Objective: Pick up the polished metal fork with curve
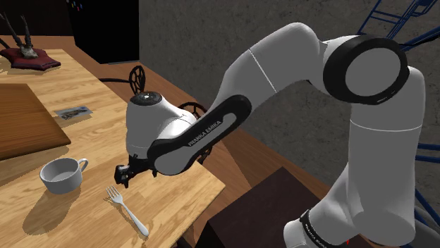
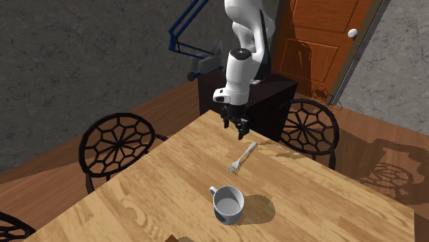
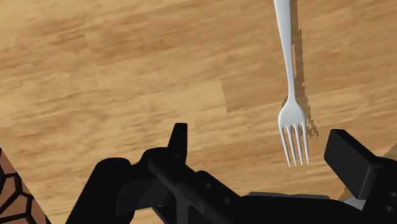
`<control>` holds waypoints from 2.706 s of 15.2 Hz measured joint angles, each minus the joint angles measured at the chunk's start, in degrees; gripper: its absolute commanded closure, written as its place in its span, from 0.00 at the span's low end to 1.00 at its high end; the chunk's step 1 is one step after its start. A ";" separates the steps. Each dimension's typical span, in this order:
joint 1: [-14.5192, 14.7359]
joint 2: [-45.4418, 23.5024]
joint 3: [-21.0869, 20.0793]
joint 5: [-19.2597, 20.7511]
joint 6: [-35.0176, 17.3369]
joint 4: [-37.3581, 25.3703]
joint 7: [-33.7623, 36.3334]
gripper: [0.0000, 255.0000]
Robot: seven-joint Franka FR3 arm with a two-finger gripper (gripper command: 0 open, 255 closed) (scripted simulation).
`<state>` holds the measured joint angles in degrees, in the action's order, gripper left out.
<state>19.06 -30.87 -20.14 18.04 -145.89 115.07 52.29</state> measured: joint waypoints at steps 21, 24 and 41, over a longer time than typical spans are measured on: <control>9.35 -22.15 5.35 4.88 0.50 -21.84 4.24 1.00; 9.31 -22.18 5.35 4.88 0.14 -21.83 4.19 1.00; 7.64 -14.26 2.80 2.93 4.66 -18.37 3.13 1.00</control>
<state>26.70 -45.13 -17.34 20.97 -141.23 96.70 55.43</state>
